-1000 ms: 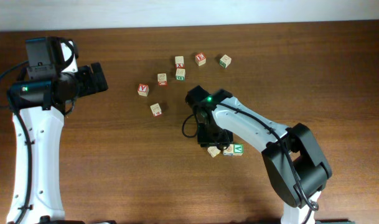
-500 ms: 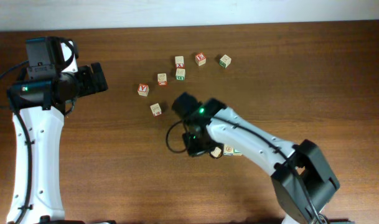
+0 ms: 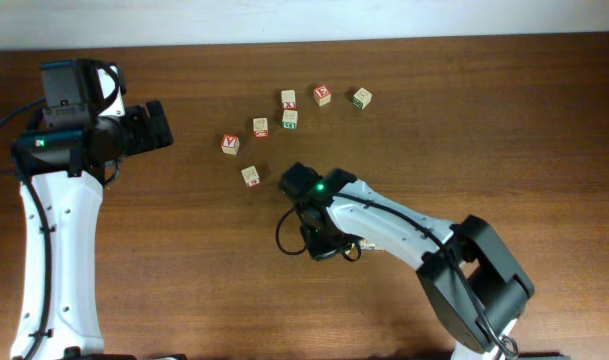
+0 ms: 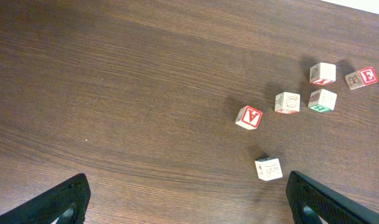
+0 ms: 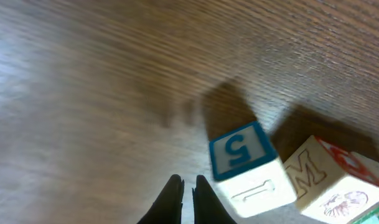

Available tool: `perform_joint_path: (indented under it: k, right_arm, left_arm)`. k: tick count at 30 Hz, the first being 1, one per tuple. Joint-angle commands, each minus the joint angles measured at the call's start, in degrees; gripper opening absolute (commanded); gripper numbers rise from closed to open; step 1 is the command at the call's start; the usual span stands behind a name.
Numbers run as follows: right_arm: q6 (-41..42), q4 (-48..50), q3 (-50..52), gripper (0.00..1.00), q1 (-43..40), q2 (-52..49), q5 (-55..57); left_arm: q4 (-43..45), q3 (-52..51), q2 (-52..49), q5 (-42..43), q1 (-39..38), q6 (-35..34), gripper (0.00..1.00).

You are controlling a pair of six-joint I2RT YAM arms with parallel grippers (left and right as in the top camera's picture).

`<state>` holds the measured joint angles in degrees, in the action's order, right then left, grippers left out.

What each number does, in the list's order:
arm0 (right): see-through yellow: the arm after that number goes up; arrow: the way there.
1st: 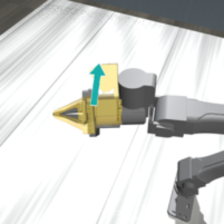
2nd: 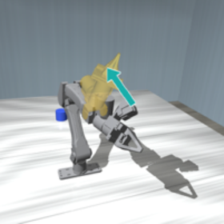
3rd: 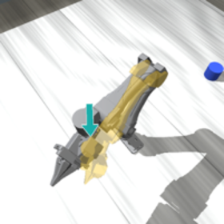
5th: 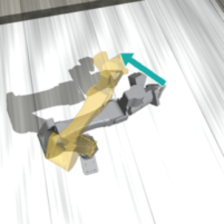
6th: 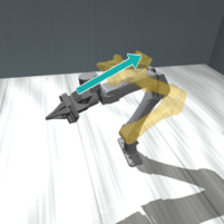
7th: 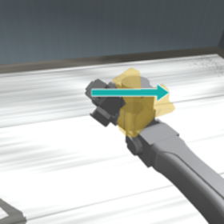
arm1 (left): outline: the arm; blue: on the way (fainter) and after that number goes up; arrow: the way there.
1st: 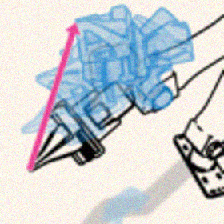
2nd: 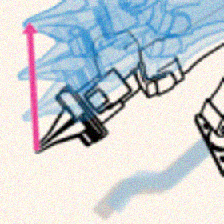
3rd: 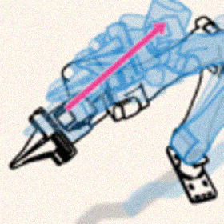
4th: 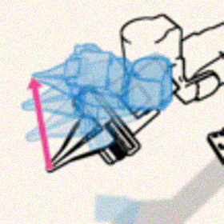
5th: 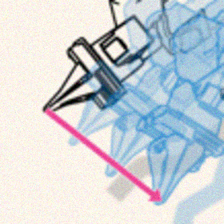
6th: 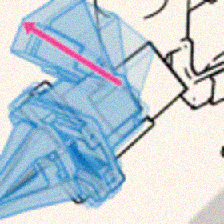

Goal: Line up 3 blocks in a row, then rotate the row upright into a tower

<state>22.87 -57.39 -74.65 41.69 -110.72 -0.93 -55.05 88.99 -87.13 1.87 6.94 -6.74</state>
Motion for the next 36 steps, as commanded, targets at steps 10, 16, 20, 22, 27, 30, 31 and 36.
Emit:
perform_joint_path:
  k: [10, 16, 20, 22, 27, 30, 31, 36]
  right_arm:
    - [4.4, -1.3, 0.5, 0.08, -5.8, -0.4, -1.2]
    - [4.6, -3.4, -4.9, 0.06, -6.4, 7.5, -5.1]
    - [5.9, -9.0, -4.9, 0.07, -13.6, 18.2, -4.5]
    - [5.9, -11.4, -4.0, 0.07, -17.8, 18.6, -3.5]
    - [3.3, -5.2, 10.4, 0.07, -26.9, 18.4, -0.6]
    - [1.0, -0.7, 15.9, 0.06, -28.8, 18.4, -0.7]
    - [0.5, 1.7, 17.6, 0.06, -28.8, 18.4, -0.8]
    - [-0.4, 8.4, 20.1, 0.08, -28.6, 17.4, -6.0]
  left_arm:
    - [0.1, 0.9, -0.1, -0.2, 0.2, -0.5, 0.99]
    - [0.1, 0.9, -0.1, -0.2, 0.2, -0.5, 0.99]
    - [0.1, 0.9, -0.1, -0.2, 0.2, -0.5, 0.99]
    - [0.1, 0.9, -0.1, -0.2, 0.2, -0.5, 0.99]
    - [0.1, 0.9, -0.1, -0.2, 0.2, -0.5, 0.99]
    - [0.1, 0.9, -0.1, -0.2, 0.2, -0.5, 0.99]
    - [0.1, 0.9, -0.1, -0.2, 0.2, -0.5, 0.99]
    - [0.0, 0.9, -0.1, -0.2, 0.2, -0.5, 0.99]
